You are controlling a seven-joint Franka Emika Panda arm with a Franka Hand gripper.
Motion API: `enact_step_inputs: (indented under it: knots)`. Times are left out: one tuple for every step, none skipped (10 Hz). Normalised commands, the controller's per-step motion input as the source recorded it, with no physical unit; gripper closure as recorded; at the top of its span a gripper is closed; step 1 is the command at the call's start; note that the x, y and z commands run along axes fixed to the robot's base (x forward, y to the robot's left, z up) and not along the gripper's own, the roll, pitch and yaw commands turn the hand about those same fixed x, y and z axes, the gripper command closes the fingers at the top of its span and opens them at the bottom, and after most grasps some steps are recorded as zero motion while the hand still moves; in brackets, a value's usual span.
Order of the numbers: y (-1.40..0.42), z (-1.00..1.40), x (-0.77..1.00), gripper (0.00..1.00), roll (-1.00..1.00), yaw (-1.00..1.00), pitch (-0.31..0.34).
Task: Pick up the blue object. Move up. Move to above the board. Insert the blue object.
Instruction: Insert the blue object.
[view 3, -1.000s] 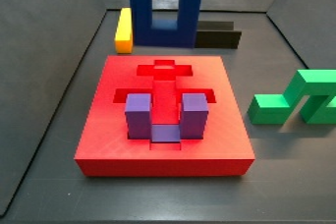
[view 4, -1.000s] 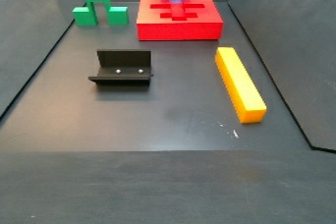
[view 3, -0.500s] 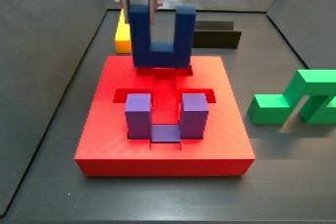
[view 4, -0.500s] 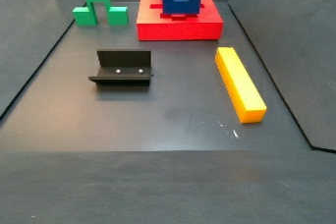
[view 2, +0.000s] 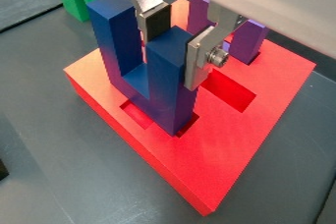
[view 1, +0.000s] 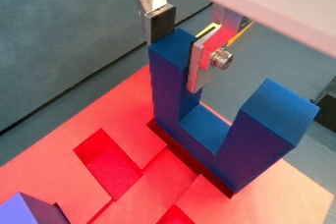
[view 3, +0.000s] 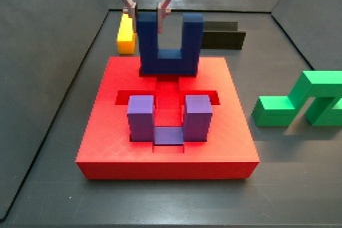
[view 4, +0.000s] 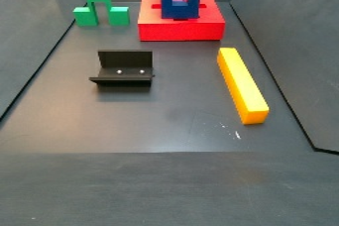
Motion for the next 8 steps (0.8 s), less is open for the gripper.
enact_step_inputs:
  knots:
    - [-0.06,-0.07,-0.07,1.0,0.04,0.0,-0.051]
    - [-0.03,0.0,-0.08,1.0,0.0,0.0,-0.041]
    - [-0.01,0.0,0.0,1.0,0.0,0.01,0.0]
    - [-0.07,0.0,-0.01,1.0,0.0,0.05,0.0]
    - [-0.11,0.0,0.0,1.0,0.01,0.05,0.0]
    - [-0.12,0.0,-0.02,1.0,0.02,0.08,0.0]
    - [-0.13,0.0,-0.02,1.0,0.05,0.08,0.0]
    - [-0.07,0.0,-0.01,1.0,0.03,0.06,0.0]
